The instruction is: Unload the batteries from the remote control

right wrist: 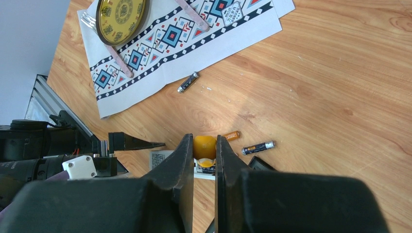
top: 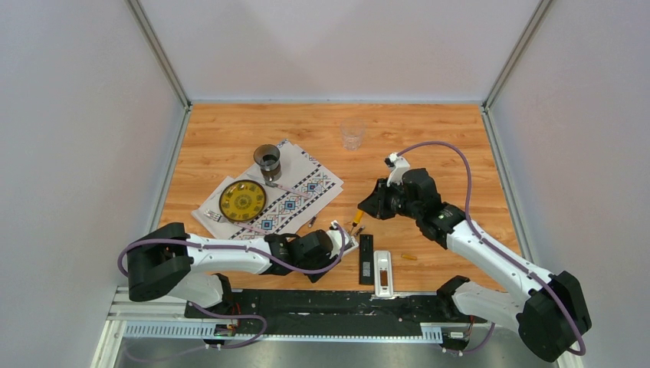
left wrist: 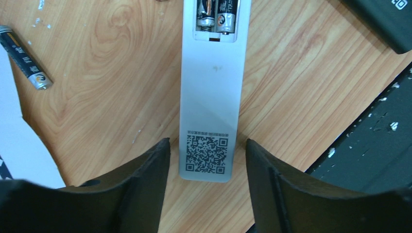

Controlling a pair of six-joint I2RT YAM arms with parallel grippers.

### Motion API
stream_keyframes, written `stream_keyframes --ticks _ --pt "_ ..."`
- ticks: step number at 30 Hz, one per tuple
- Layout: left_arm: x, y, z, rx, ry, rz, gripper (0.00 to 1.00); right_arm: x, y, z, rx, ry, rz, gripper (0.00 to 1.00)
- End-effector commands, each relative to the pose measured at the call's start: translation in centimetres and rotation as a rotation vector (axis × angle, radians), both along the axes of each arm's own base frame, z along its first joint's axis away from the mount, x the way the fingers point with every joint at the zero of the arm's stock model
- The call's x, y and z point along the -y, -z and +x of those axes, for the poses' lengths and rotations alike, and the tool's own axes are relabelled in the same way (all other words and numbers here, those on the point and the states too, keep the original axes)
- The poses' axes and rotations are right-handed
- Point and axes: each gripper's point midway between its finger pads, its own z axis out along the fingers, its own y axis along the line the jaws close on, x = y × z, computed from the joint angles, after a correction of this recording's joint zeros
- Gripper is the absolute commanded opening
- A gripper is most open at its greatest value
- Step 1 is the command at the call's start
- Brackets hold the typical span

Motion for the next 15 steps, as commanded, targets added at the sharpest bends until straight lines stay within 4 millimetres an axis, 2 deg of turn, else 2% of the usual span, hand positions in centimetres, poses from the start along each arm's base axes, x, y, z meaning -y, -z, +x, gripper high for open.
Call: stream_keyframes --ticks 1,4,5,9,15 --pt "-0.5 0.9 -0.1 -0.010 -0.006 0.019 0.47 0.0 -0.3 0.9 0.036 0.025 0.015 0.00" --pt "-0.6 0.9 -0.1 -0.010 -0.011 0.019 0.34 0.2 -0.1 1.0 0.036 0.038 0.008 0.00" --pt "-0.6 0.9 -0.2 -0.012 -0.011 0.017 0.27 0.3 -0.1 1.0 0.039 0.040 0.006 0.00" --pt "-0.9 0.9 0.0 -0.003 -0.023 0.021 0.13 0.7 0.5 1.0 0.036 0.054 -0.010 0.00" --pt "-0.9 0.9 0.0 -0.004 -0.024 0.027 0.04 0.9 1.2 1.0 0.031 0.056 -0.028 0.00"
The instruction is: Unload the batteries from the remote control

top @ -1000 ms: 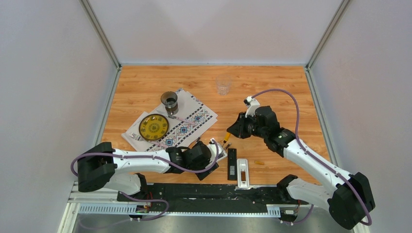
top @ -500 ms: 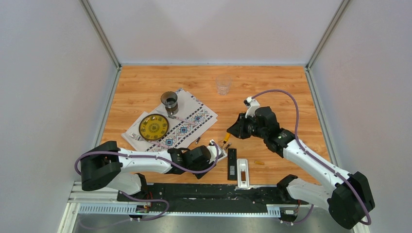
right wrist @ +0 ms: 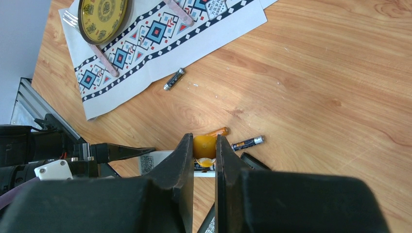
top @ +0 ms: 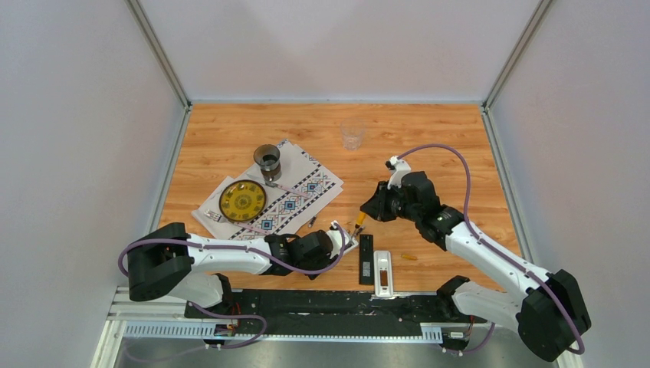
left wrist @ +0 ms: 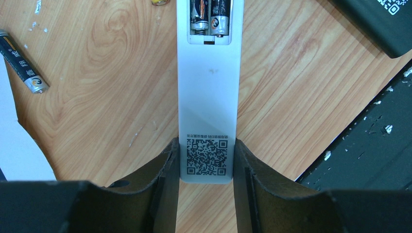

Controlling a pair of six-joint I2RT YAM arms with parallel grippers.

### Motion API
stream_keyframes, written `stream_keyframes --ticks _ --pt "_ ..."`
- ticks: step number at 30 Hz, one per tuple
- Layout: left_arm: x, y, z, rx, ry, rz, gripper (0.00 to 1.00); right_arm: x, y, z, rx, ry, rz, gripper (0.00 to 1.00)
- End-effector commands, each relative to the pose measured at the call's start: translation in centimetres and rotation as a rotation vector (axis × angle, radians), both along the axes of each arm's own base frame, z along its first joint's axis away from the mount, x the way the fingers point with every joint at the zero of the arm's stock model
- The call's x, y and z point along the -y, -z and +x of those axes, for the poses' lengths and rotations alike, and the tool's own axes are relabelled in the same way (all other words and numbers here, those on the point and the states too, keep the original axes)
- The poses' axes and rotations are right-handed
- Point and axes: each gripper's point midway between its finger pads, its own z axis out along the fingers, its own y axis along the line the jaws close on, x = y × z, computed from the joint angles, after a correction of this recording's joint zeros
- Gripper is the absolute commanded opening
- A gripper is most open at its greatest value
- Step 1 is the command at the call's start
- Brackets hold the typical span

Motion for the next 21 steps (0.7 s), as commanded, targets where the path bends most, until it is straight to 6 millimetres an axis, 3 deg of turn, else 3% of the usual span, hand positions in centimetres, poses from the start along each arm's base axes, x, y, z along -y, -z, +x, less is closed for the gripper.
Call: stream_keyframes --ticks 1,3,21 --pt "-1.1 0.8 0.0 -0.002 -0.020 0.041 0.04 0.4 -0.1 0.8 0.041 0.028 -0.004 0.00" --pt "-1.1 0.9 0.0 -0.003 -0.020 0.044 0.00 0.5 0.0 0.7 0.040 0.027 -0.011 0.00" --pt "-1.2 1.3 0.0 -0.010 -0.020 0.064 0.00 0.5 0.9 -0.1 0.011 -0.001 -0.020 0.00"
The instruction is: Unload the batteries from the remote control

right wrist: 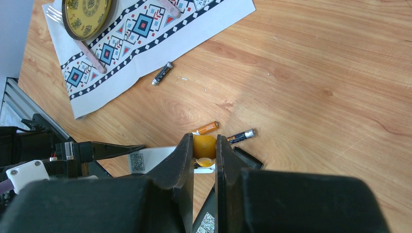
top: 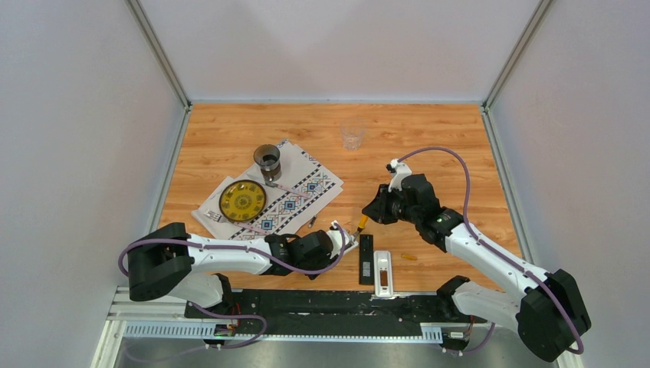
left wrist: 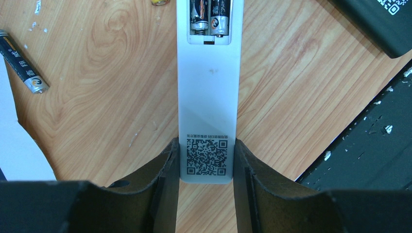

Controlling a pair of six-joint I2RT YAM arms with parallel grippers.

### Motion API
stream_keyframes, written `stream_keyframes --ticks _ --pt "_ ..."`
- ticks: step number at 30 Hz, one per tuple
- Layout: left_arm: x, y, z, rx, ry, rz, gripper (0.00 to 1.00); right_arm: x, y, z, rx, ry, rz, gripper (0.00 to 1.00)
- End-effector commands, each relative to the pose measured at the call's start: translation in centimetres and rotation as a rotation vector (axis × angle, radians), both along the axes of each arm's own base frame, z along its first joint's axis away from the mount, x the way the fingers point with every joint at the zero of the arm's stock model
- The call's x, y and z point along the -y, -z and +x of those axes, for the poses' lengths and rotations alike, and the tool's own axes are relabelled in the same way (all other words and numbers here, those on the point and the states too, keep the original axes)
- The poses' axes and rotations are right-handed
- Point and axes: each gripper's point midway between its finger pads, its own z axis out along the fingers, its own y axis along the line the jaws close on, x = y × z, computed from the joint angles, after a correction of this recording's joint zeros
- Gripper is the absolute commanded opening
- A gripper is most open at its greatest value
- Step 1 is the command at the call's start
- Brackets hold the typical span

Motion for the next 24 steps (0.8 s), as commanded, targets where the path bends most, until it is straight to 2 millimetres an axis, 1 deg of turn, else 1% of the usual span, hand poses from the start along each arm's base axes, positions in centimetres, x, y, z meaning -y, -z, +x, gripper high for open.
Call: stream_keyframes --ticks 1,17,24 --pt "-1.1 1.1 0.1 -0.008 -0.021 0.058 0.00 -0.1 -0.3 0.1 0.023 -0.020 0.001 0.00" --pt "-1.1 1.3 0.0 -0.012 -0.019 0.066 0.00 -0.1 1.6 -0.7 -0.038 -0.032 -0.012 0.00" --pt "-1.0 1.3 0.0 -0.013 -0.018 0.066 0.00 -0.6 1.6 -1.0 -0.055 -0.047 0.023 0.00"
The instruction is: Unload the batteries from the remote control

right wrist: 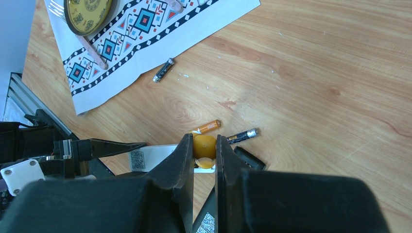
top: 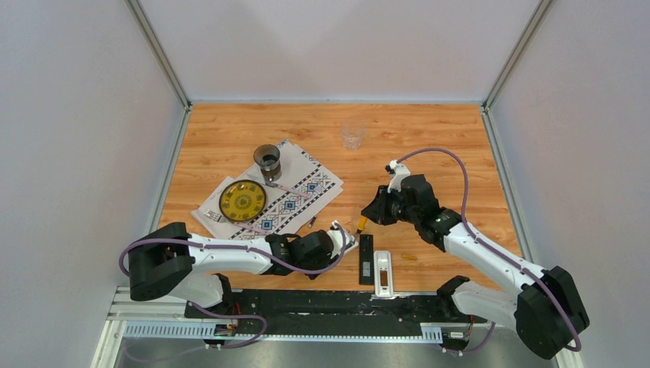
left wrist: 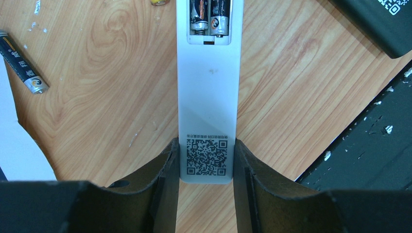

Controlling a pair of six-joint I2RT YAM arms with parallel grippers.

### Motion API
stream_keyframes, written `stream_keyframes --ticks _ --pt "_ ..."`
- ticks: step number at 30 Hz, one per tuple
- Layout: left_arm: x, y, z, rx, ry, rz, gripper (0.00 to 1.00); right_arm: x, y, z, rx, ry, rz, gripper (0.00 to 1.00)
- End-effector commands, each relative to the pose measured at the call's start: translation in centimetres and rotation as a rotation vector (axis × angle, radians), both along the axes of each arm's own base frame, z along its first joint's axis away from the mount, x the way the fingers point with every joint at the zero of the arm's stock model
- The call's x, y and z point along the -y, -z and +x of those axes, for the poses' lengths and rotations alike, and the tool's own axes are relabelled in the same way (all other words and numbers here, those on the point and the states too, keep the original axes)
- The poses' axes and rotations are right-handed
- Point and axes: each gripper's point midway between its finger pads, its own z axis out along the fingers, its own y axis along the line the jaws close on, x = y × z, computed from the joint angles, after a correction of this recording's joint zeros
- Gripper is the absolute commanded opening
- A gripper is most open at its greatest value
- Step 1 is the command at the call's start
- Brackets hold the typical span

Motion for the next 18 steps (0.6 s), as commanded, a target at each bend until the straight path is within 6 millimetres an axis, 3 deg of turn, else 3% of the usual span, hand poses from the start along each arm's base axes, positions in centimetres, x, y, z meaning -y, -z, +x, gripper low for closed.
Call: stream_keyframes --ticks 1,11,18 --pt "-1.1 1.3 0.0 -0.013 -0.020 0.061 0.00 -0.4 0.9 -0.7 -0.040 -0.026 0.016 0.00" --pt "-1.0 1.5 0.0 -0.014 -0.014 0.070 0.00 -1.6 2.2 -1.0 -0.098 -0.052 0.070 0.00" --pt "-1.1 1.6 0.0 -0.013 -0.015 0.077 0.00 -2.4 1.2 -1.1 -0.124 -0.044 0.153 0.00"
